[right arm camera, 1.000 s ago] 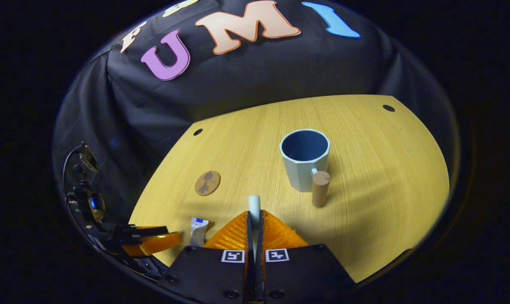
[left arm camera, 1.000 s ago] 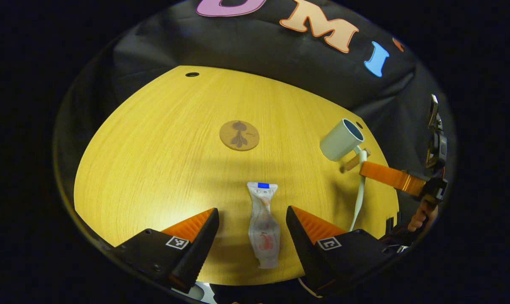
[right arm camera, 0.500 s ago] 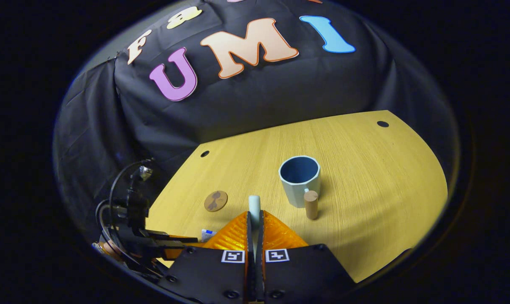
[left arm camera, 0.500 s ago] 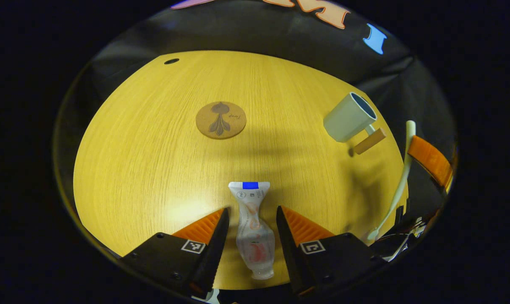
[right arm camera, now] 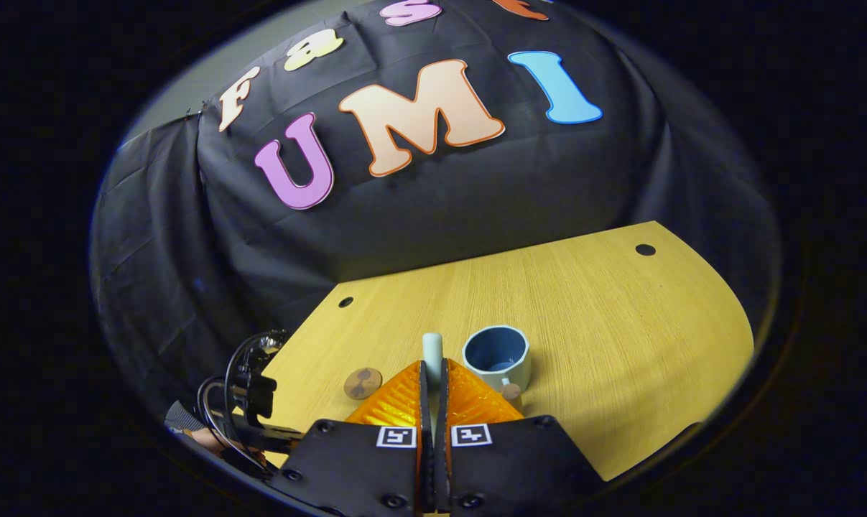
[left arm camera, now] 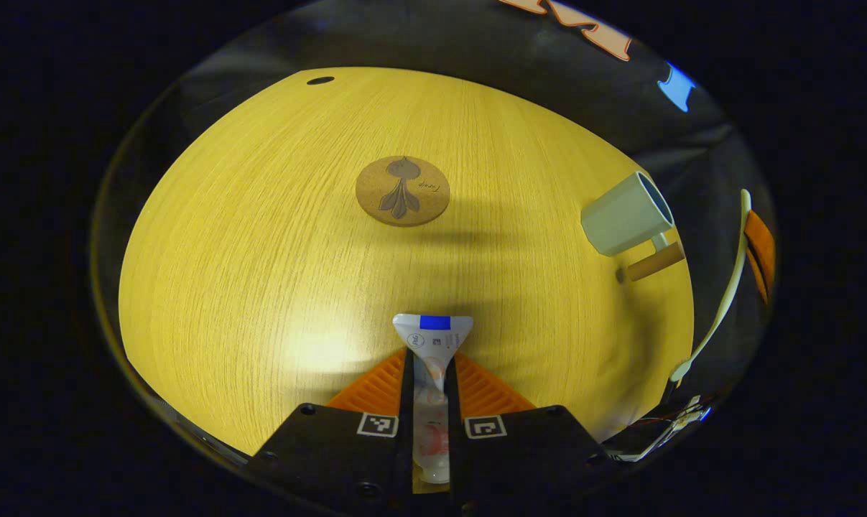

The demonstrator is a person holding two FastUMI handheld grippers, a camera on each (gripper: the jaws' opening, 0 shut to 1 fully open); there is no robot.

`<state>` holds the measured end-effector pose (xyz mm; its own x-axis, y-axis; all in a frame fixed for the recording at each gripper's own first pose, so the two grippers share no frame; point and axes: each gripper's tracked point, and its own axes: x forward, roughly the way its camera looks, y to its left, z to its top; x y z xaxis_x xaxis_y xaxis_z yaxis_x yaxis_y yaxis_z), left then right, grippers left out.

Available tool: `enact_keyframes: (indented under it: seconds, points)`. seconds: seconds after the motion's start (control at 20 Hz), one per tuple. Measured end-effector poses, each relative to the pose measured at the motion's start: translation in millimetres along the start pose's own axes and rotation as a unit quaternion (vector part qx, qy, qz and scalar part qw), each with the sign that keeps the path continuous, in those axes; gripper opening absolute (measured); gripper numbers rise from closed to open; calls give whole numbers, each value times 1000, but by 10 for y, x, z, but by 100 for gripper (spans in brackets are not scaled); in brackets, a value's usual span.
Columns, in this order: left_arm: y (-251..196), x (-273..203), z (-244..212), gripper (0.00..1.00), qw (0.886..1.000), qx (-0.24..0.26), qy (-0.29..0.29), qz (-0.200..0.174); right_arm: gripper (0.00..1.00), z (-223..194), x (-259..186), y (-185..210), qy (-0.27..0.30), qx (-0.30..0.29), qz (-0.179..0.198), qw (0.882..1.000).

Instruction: Put the toothbrush and toothpaste on the desktop into the cup, then pick up the cup and place it on the coaster on the desktop.

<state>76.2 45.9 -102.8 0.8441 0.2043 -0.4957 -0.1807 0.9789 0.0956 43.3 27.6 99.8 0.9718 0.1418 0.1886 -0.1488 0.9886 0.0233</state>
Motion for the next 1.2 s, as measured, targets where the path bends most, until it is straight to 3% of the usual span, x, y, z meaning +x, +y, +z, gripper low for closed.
enact_keyframes:
  seconds: [0.2,0.5,0.7,1.0,1.2]
  points:
    - [-64,-7,49,6,1000,3,-16,-16,3,331,111,-96,-32,-9,2,999]
    - [-213,-190,276,1,996,-15,-80,-47,3,867,365,-194,-97,-36,2,995]
    - [-304,-410,481,0,990,13,-130,-52,3,950,629,-343,-117,-45,-9,992]
    - [-613,-783,865,0,973,44,-210,-81,3,988,922,-430,-143,-68,1,987]
    - [-1013,-930,1309,0,951,57,-281,-120,3,877,1057,-505,-158,-78,-2,984]
